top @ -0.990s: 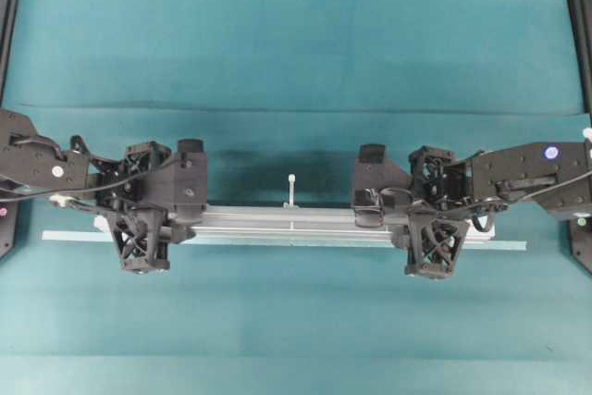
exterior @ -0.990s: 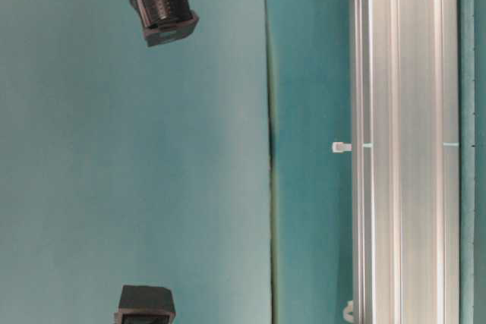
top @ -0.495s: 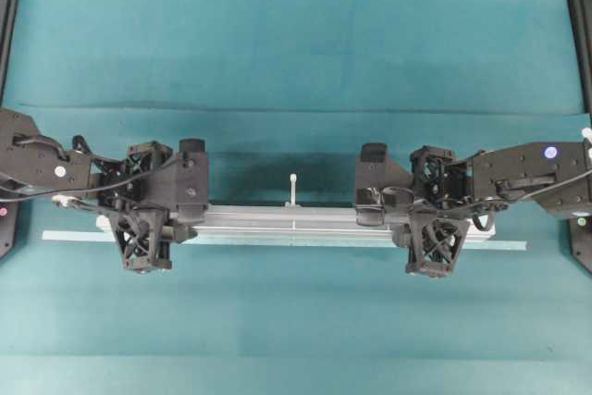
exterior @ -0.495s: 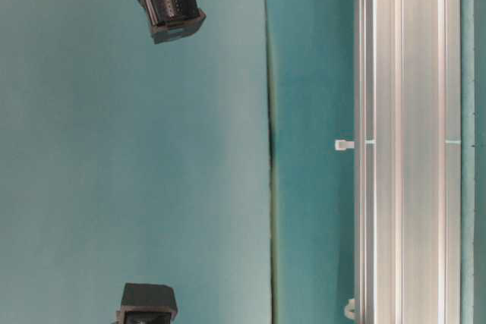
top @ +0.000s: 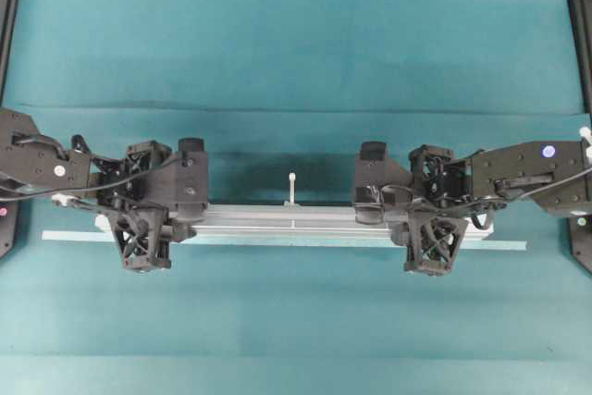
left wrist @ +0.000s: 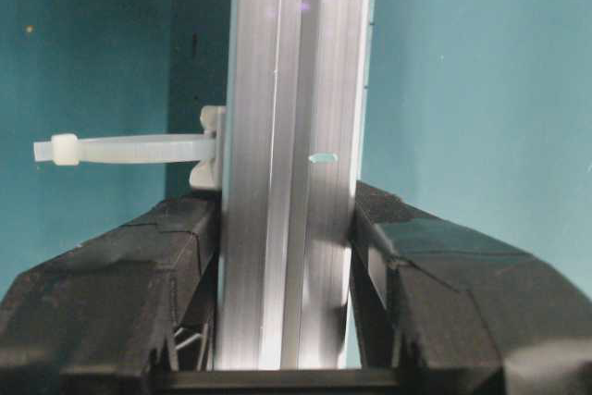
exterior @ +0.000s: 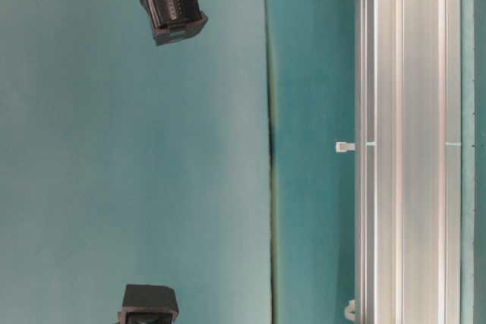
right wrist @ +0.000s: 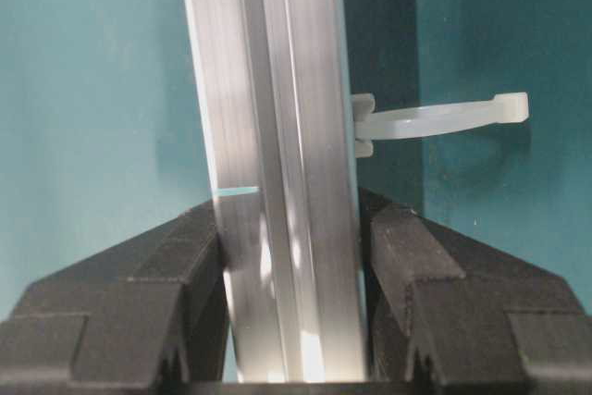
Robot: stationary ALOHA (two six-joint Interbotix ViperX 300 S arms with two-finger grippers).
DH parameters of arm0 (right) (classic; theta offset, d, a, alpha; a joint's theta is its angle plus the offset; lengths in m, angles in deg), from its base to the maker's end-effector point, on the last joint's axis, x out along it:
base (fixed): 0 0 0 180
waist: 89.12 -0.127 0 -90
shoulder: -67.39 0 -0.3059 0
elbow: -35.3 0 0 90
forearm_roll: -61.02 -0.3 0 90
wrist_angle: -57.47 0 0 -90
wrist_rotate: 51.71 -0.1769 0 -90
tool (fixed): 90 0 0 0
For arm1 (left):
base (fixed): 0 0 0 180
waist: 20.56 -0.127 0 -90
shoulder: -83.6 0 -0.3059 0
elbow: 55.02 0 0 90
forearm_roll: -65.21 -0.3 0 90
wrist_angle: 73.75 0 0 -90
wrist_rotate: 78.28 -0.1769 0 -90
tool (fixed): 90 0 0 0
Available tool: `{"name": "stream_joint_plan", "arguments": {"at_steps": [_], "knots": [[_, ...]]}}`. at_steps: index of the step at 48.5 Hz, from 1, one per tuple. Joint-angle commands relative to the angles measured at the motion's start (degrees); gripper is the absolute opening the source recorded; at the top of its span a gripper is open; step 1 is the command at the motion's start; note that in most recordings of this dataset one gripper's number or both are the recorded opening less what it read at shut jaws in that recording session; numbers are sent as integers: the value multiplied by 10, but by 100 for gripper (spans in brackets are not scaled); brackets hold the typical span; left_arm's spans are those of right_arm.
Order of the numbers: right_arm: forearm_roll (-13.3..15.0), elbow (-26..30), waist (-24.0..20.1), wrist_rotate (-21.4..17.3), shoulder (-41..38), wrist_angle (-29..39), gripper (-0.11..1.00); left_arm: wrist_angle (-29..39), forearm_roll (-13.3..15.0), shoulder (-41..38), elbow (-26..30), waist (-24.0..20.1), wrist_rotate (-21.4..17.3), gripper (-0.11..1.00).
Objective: Lift the large metal rail with both hands.
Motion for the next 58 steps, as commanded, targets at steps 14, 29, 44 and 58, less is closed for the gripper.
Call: {"name": "stream_joint_plan", "arguments": {"at_steps": [14, 29, 44, 58], "knots": [[-1, 2, 5, -1, -11, -8, 38, 3, -1, -1, -4, -3, 2, 36], [-1, -1, 6, -4, -10, -30, 38, -4, -1, 1, -4, 4, -4, 36], [-1, -2, 6, -4, -10, -31, 38, -10, -1, 2, -7, 3, -5, 36], [-4, -2, 8, -10, -9, -22, 41, -7, -1, 4, -3, 3, -2, 36]]}}
